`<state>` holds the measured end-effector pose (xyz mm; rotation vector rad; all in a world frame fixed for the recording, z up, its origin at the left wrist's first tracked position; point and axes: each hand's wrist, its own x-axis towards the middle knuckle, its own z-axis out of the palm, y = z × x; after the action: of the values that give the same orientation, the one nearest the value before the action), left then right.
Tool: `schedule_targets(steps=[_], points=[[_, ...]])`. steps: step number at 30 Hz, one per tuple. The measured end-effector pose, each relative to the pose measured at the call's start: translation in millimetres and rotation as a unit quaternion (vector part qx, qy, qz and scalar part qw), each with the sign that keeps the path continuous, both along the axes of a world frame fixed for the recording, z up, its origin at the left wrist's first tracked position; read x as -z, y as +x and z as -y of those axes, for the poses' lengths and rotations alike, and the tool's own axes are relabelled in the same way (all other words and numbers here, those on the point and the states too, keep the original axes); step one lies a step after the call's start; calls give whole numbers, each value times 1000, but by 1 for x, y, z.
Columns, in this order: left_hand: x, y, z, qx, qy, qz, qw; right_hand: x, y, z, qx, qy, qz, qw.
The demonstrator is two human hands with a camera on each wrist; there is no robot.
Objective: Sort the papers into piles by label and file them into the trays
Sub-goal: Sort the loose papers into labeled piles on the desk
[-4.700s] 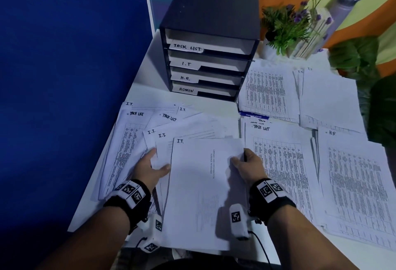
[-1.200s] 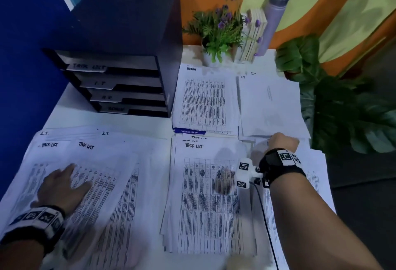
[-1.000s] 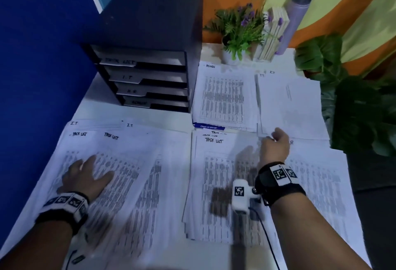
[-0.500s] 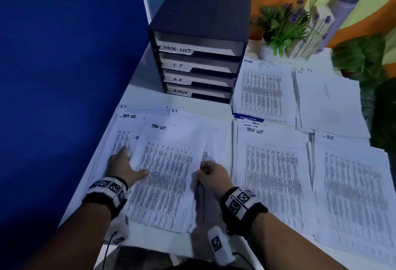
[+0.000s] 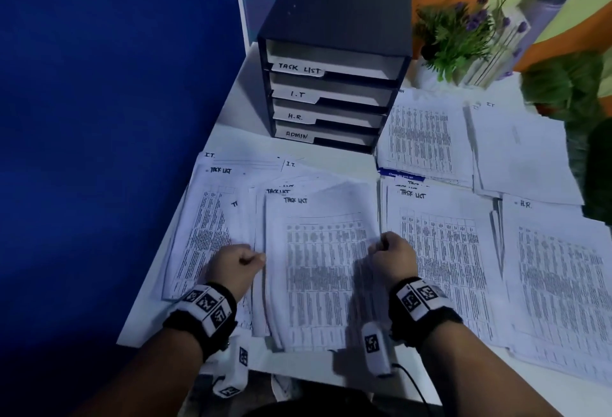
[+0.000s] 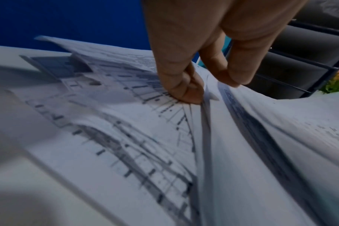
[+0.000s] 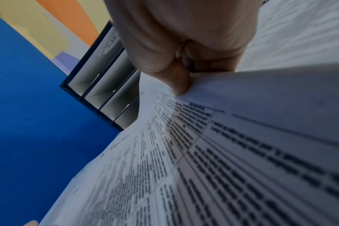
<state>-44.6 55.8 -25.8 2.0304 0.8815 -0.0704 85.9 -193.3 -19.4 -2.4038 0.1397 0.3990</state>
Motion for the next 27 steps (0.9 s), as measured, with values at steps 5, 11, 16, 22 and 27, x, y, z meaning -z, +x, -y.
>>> schedule_targets(steps=[5, 11, 16, 22, 27], points=[[-4, 11, 14, -23, 18, 1, 1000, 3, -3, 13, 25, -1, -11, 1000], [-1, 22, 15, -57, 1, -54, 997, 8, -15, 3, -10, -13, 0, 1000], [-1, 19, -6, -93, -49, -33, 994, 8, -24, -7, -35, 14, -10, 999], [1, 7, -19, -73, -114, 0, 991, 6, -13, 7, 11, 47, -6, 999], [12, 1, -19, -74, -147, 8, 986, 11, -4, 19, 58, 131, -43, 989]])
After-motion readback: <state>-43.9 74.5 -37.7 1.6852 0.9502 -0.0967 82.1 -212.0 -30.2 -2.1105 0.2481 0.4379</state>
